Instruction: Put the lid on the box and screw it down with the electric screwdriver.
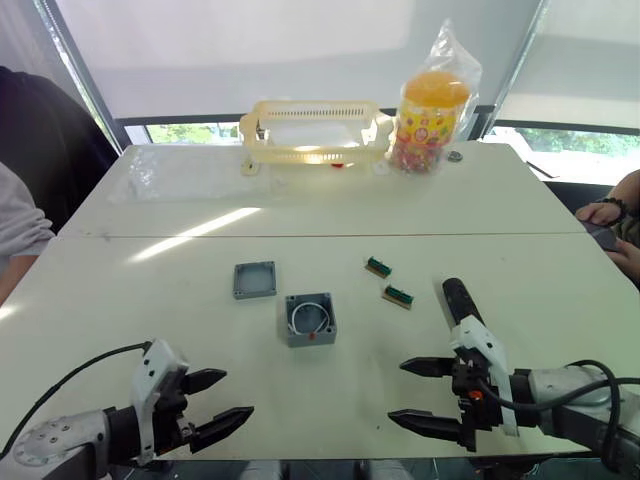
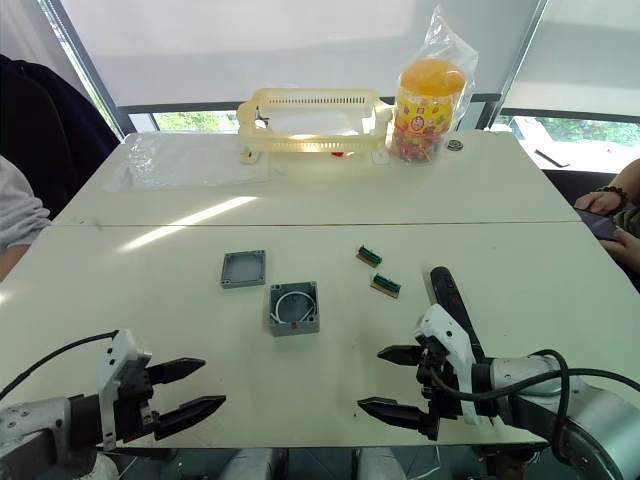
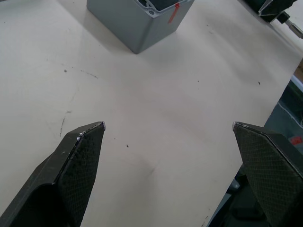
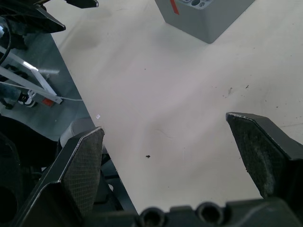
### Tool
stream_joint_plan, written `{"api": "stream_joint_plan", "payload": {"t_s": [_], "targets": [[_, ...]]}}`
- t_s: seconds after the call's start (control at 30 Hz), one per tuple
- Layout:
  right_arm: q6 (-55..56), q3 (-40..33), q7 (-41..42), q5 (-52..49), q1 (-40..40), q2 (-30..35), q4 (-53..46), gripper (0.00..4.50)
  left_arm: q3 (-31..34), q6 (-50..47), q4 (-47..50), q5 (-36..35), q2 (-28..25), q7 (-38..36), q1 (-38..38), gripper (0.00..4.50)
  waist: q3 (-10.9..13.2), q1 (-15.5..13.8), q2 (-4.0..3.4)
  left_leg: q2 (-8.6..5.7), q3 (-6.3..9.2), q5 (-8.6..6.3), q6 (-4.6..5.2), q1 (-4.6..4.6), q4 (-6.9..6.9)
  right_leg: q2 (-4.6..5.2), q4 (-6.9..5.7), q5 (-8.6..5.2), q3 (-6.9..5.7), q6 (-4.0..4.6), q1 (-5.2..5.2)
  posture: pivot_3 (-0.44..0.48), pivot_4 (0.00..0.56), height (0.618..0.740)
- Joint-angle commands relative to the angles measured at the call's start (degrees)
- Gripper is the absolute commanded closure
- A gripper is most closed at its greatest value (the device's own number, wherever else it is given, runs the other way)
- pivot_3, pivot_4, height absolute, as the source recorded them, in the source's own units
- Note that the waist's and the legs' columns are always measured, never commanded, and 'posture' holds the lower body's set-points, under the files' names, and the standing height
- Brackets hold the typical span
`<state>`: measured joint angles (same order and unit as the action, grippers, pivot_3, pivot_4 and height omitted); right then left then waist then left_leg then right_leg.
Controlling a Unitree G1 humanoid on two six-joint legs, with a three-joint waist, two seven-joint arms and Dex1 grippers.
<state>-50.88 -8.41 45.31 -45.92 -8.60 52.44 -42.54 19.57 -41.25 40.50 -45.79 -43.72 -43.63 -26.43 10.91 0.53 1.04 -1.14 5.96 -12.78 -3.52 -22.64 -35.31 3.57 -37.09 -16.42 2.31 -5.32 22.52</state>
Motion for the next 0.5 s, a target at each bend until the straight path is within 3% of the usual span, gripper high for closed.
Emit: {"api": "stream_joint_plan", "payload": {"t_s": [0.03,0.5], "targets": [[0.55,-0.6,-0.3,-0.93,0.7,-0.16,-1.7,0.0,0.65,0.4,0.42,0.01,-0.43,-0.2,0.4,0.06,0.0,0.0,0.0,0.0,0.0,0.0,0.0,0.0,0.0,0.0,0.0,0.0,0.0,0.0,0.0,0.0,0.15,0.74],[0.61,0.98,-1.05,-0.63,3.75,-0.19,-0.7,0.0,0.6,1.39,-0.85,2.5,-0.11,-0.14,1.5,0.06,0.01,-0.02,0.0,0.01,0.0,0.0,0.0,-0.01,0.02,0.01,0.03,0.0,0.0,0.01,0.01,0.0,0.15,0.74]]}}
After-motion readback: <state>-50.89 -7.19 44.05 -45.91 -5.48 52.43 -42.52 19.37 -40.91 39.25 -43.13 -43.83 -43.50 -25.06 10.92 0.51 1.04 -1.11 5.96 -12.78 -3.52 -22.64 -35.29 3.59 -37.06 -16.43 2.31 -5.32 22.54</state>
